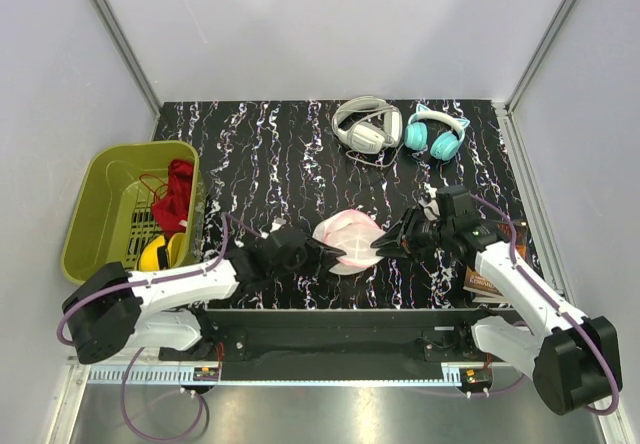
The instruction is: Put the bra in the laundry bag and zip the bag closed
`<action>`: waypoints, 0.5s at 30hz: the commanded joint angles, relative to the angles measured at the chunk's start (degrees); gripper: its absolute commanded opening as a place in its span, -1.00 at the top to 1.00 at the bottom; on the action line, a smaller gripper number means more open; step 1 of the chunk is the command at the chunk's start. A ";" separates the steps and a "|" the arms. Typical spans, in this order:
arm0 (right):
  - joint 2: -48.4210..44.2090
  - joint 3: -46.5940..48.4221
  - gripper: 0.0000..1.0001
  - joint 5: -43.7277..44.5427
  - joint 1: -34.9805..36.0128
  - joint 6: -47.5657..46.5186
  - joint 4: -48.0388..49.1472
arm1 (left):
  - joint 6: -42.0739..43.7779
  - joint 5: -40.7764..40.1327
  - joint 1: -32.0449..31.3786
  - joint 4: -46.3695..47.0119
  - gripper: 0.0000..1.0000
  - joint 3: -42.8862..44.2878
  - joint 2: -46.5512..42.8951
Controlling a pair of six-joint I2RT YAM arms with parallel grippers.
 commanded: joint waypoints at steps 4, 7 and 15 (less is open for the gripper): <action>-2.59 -0.15 0.28 -1.04 0.24 0.70 1.55 | 14.37 -2.72 4.07 0.45 0.94 4.30 0.33; -4.26 -0.32 0.26 -0.51 0.24 0.18 -0.03 | 20.45 -0.78 4.96 0.97 1.00 6.85 1.83; -7.69 4.60 -0.12 2.83 0.06 -10.28 -14.61 | 37.93 3.00 4.70 4.22 1.00 13.09 -1.06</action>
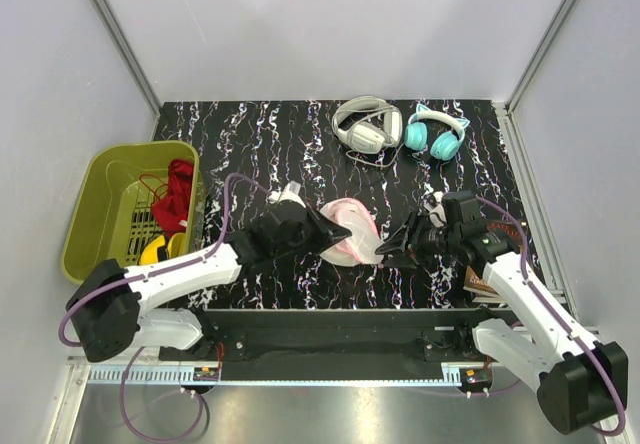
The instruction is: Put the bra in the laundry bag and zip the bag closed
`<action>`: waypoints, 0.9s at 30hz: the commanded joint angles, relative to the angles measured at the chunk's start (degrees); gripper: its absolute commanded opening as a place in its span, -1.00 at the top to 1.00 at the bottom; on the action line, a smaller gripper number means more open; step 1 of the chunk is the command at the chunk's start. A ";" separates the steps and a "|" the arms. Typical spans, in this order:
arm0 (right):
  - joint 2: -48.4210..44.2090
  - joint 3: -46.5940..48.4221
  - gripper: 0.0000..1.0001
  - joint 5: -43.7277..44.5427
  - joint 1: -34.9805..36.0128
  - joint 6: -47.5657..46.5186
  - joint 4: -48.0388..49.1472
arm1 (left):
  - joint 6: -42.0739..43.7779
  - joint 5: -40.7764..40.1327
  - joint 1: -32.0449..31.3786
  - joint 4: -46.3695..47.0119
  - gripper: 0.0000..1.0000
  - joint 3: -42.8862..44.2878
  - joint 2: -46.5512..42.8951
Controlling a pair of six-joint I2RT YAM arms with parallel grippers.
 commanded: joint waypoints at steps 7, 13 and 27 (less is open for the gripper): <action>-2.09 5.65 -0.61 -2.01 0.15 -9.47 -7.21 | 19.02 7.07 2.47 11.94 1.00 4.10 -2.67; -1.99 4.17 -0.96 -0.61 0.06 -3.62 -0.39 | 18.67 10.50 7.13 24.23 1.00 0.33 -1.35; 4.06 -9.37 -0.96 7.74 0.15 16.71 34.07 | 8.74 16.30 13.11 43.68 1.00 -12.08 3.05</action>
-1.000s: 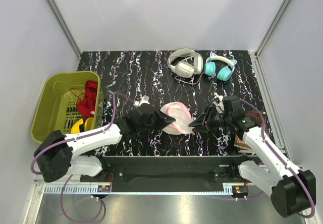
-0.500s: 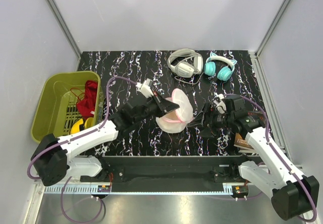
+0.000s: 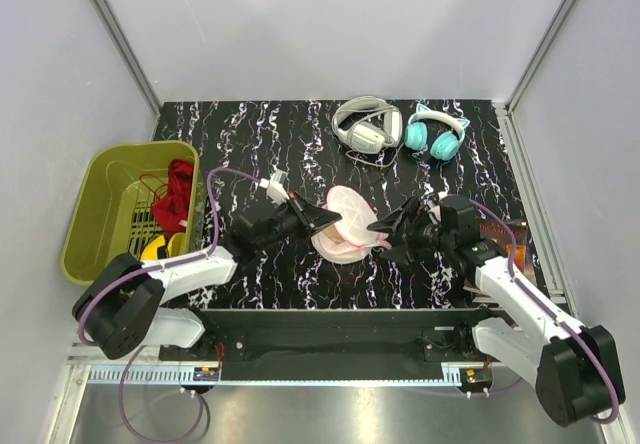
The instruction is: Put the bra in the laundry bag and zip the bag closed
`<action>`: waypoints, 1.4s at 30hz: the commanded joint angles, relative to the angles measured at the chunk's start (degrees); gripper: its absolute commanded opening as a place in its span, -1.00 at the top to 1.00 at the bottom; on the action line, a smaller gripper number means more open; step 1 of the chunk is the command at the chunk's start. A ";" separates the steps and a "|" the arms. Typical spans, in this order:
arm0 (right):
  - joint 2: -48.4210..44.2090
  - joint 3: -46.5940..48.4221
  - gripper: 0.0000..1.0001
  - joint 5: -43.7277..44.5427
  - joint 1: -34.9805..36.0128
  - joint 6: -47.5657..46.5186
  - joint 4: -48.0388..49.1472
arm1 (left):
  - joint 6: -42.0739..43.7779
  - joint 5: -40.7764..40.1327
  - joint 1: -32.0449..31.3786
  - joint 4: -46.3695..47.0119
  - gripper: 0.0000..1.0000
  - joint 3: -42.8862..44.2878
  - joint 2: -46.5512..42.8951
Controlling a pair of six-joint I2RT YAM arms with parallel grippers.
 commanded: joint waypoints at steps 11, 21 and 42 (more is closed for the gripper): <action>9.47 -1.09 -0.64 4.05 0.33 6.70 15.77 | -9.29 3.22 3.60 19.51 1.00 -4.69 2.87; 16.69 1.72 -0.42 5.63 2.88 8.02 19.04 | -9.99 3.92 4.13 19.16 1.00 -4.95 3.39; 18.54 -0.40 -0.07 10.55 5.34 11.45 25.62 | -11.76 6.38 5.27 20.49 1.00 -5.04 4.98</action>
